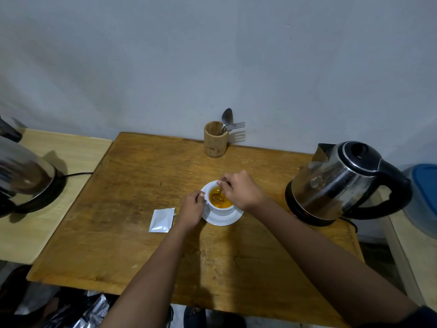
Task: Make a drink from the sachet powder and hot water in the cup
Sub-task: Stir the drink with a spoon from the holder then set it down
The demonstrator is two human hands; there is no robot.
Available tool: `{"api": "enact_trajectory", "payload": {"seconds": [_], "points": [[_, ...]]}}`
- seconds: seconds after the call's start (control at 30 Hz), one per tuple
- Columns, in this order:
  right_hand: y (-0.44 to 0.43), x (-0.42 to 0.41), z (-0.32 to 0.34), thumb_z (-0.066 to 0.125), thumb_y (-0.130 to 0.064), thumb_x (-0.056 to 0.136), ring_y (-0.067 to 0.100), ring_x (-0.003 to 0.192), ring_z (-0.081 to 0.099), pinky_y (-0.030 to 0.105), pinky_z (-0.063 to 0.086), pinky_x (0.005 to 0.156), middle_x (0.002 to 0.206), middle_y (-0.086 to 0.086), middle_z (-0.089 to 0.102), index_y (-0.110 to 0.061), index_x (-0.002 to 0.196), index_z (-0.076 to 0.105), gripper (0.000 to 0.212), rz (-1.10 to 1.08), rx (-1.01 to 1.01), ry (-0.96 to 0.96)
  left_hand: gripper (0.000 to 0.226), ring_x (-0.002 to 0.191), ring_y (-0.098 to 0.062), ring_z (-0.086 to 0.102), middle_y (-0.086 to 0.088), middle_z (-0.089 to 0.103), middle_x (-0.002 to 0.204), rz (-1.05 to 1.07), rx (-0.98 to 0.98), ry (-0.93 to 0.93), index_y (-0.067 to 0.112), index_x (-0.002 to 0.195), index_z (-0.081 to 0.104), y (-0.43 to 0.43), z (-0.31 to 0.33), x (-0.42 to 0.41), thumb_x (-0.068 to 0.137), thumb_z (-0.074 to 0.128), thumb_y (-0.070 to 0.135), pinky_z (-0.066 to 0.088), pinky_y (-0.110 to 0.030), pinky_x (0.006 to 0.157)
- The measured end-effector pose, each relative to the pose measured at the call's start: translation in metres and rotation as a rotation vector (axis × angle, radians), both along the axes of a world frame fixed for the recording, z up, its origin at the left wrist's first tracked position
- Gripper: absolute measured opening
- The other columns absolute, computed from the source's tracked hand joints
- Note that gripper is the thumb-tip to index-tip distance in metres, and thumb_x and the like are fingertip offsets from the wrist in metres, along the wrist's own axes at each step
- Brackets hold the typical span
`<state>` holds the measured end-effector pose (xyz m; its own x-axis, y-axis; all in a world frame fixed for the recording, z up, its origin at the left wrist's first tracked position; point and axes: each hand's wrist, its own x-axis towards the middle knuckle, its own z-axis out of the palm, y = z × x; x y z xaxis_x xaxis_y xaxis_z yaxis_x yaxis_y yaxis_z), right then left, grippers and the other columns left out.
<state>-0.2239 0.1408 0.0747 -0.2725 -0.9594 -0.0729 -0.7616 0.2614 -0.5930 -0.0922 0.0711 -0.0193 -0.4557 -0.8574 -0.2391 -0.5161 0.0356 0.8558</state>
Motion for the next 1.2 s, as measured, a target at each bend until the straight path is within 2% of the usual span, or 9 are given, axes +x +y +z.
{"api": "enact_trajectory", "payload": {"seconds": [0.1, 0.27, 0.47, 0.7, 0.83, 1.07, 1.2], "points": [[0.006, -0.005, 0.000, 0.048, -0.021, 0.095, 0.028, 0.078, 0.065, 0.046, 0.055, 0.073, 0.086, 0.016, 0.071, -0.002, 0.099, 0.068, 0.028, 0.014, 0.018, 0.020, 0.029, 0.096, -0.025, 0.055, -0.017, 0.063, 0.109, -0.010, 0.012, 0.002, 0.006, 0.107, 0.061, -0.001, 0.000, 0.001, 0.095, 0.037, 0.017, 0.039, -0.029, 0.077], [0.005, -0.018, 0.004, 0.047, -0.021, 0.096, 0.024, 0.083, 0.065, 0.039, 0.055, 0.073, 0.096, 0.014, 0.071, -0.004, 0.108, 0.066, 0.028, -0.014, 0.036, 0.056, 0.029, 0.097, -0.025, 0.055, -0.016, 0.063, 0.110, -0.016, 0.019, -0.001, 0.005, 0.107, 0.062, -0.002, 0.002, 0.001, 0.095, 0.037, 0.017, 0.041, -0.031, 0.080], [-0.006, -0.008, 0.002, 0.047, -0.020, 0.096, 0.026, 0.086, 0.066, 0.040, 0.055, 0.076, 0.098, 0.016, 0.071, -0.004, 0.107, 0.067, 0.028, -0.018, -0.021, 0.053, 0.030, 0.096, -0.024, 0.054, -0.016, 0.063, 0.110, -0.024, 0.020, -0.019, 0.006, 0.108, 0.061, -0.002, 0.002, 0.001, 0.095, 0.036, 0.017, 0.039, -0.030, 0.078], [0.003, -0.003, -0.005, 0.048, -0.019, 0.095, 0.027, 0.081, 0.065, 0.042, 0.054, 0.073, 0.090, 0.016, 0.071, -0.002, 0.101, 0.068, 0.027, 0.057, -0.033, 0.009, 0.029, 0.090, -0.022, 0.051, -0.018, 0.063, 0.107, -0.045, 0.001, -0.012, 0.003, 0.106, 0.061, -0.002, 0.005, 0.001, 0.095, 0.036, 0.014, 0.036, -0.029, 0.076], [0.016, -0.012, 0.002, 0.047, -0.018, 0.096, 0.025, 0.081, 0.063, 0.044, 0.053, 0.074, 0.091, 0.014, 0.070, -0.003, 0.099, 0.067, 0.025, 0.170, -0.044, 0.017, 0.029, 0.091, -0.023, 0.052, -0.019, 0.063, 0.108, -0.048, 0.019, -0.028, 0.004, 0.106, 0.060, -0.003, 0.004, 0.001, 0.095, 0.035, 0.016, 0.038, -0.030, 0.076], [0.033, -0.026, 0.021, 0.049, -0.019, 0.093, 0.022, 0.085, 0.064, 0.038, 0.054, 0.074, 0.094, 0.011, 0.071, -0.003, 0.099, 0.068, 0.026, 0.315, -0.212, 0.061, 0.030, 0.089, -0.022, 0.052, -0.017, 0.062, 0.108, -0.038, 0.003, -0.083, 0.005, 0.106, 0.060, -0.001, 0.007, -0.003, 0.096, 0.034, 0.017, 0.037, -0.030, 0.074], [0.041, -0.027, 0.015, 0.051, -0.016, 0.091, 0.016, 0.079, 0.063, 0.031, 0.053, 0.069, 0.088, 0.012, 0.071, -0.002, 0.096, 0.068, 0.023, 0.238, -0.328, 0.048, 0.031, 0.089, -0.021, 0.050, -0.019, 0.062, 0.109, -0.026, -0.013, -0.112, 0.003, 0.106, 0.059, 0.000, 0.009, -0.005, 0.096, 0.033, 0.016, 0.036, -0.030, 0.074]]}}
